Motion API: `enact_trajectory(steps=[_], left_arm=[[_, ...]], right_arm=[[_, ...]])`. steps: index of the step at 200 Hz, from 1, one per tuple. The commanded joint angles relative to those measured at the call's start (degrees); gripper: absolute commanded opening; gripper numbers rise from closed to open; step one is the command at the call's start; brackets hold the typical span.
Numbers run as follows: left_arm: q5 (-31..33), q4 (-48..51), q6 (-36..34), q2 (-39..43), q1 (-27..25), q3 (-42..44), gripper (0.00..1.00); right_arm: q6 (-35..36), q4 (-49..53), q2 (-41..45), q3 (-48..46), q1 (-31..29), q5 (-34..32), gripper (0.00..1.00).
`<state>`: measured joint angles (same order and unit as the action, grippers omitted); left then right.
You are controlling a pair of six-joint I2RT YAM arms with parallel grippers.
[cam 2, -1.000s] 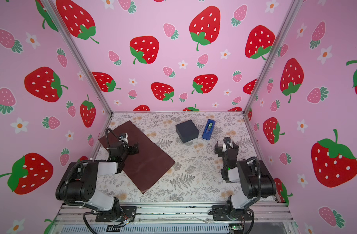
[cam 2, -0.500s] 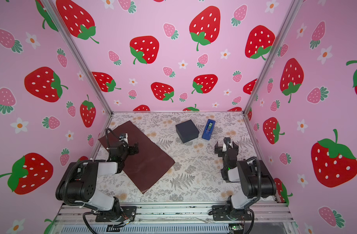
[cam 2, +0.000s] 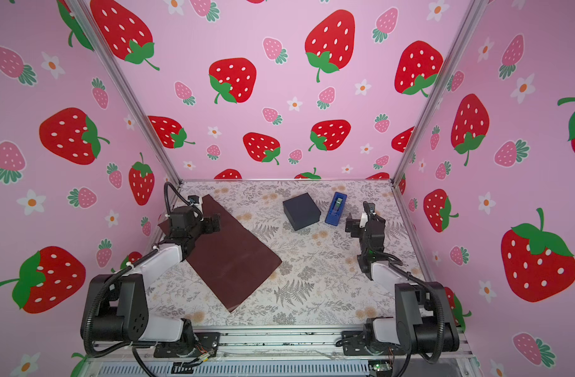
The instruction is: Wrap the gift box in paper
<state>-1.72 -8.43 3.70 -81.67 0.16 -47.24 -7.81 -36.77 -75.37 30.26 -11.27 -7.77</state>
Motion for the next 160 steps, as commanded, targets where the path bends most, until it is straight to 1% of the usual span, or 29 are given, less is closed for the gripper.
enact_trajectory(steps=[1, 7, 26, 37, 46, 57, 87, 122, 149, 160], left_arm=[[-5.7, 20.0, 2.7, 1.9, -0.5, -6.3, 1.0], [-7.9, 23.5, 3.5, 2.3, -0.5, -7.6, 1.0], [-11.7, 33.6, 5.7, 3.3, -0.5, -10.7, 0.97], [-13.9, 38.2, 6.3, 3.6, -0.6, -11.4, 0.94], [-15.7, 41.2, 6.6, 3.8, -0.5, -11.1, 0.93], [-18.0, 42.9, 6.6, 4.0, -0.7, -9.7, 0.92], [-21.9, 43.6, 9.4, 3.9, -0.8, -5.7, 0.91], [-20.0, 45.0, 10.8, 1.4, -4.1, -5.8, 0.91], [-17.1, 47.8, 11.0, -1.8, -7.1, -7.4, 0.91], [-16.6, 48.1, 11.7, -2.4, -7.5, -7.7, 0.91]], right_arm=[[-9.9, 16.5, 2.1, 3.5, -4.2, 4.2, 0.95], [-12.0, 18.1, 2.4, 4.2, -5.5, 5.6, 0.95], [-19.9, 22.6, 1.9, 6.7, -10.0, 9.3, 0.91], [-24.3, 24.4, 1.1, 8.1, -12.8, 11.8, 0.88], [-28.1, 25.0, 0.1, 8.8, -15.1, 13.9, 0.87], [-31.6, 24.8, -1.3, 9.4, -17.9, 16.8, 0.83], [-39.0, 23.8, -5.4, 10.1, -24.8, 19.8, 0.82], [-42.7, 23.3, -11.7, 11.9, -31.4, 23.7, 0.78], [-44.7, 21.5, -14.5, 11.2, -34.4, 24.4, 0.77], [-44.8, 20.7, -15.2, 10.9, -35.2, 24.7, 0.77]])
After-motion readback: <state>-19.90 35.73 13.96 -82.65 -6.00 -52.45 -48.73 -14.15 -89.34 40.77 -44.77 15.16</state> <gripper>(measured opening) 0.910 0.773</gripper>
